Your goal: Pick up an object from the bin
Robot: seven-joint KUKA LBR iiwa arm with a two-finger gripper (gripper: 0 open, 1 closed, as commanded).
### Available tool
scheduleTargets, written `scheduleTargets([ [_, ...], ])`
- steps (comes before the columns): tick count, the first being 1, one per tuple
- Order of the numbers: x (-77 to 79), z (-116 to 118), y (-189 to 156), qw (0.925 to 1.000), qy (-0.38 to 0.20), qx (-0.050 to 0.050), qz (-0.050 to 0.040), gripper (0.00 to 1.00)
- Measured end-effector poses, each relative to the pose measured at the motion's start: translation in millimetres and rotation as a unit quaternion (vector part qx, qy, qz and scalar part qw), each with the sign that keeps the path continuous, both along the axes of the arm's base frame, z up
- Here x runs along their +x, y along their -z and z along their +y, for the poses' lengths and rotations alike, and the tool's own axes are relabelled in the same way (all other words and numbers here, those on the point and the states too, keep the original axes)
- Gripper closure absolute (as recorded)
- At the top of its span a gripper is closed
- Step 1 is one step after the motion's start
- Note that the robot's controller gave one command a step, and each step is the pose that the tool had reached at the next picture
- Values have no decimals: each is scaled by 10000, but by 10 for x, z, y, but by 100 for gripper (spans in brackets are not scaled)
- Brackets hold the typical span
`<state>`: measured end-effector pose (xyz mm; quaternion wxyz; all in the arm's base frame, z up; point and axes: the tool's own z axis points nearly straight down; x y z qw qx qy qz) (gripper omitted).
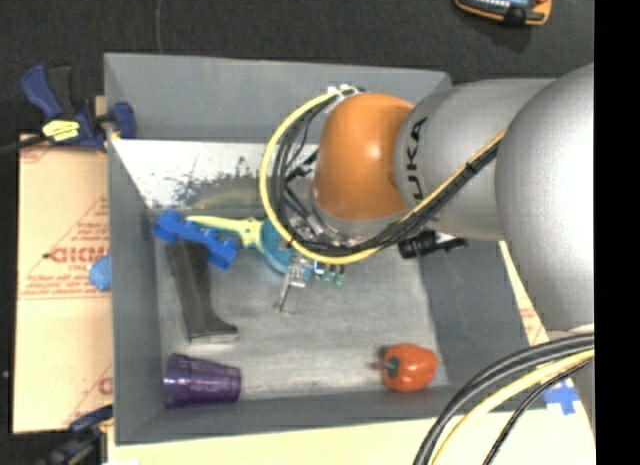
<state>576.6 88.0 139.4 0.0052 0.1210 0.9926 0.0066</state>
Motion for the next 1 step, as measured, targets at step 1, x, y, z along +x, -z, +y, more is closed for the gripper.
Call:
scheduleTargets([
  [1, 515, -58, 514, 9988, 466, -16, -140, 0],
])
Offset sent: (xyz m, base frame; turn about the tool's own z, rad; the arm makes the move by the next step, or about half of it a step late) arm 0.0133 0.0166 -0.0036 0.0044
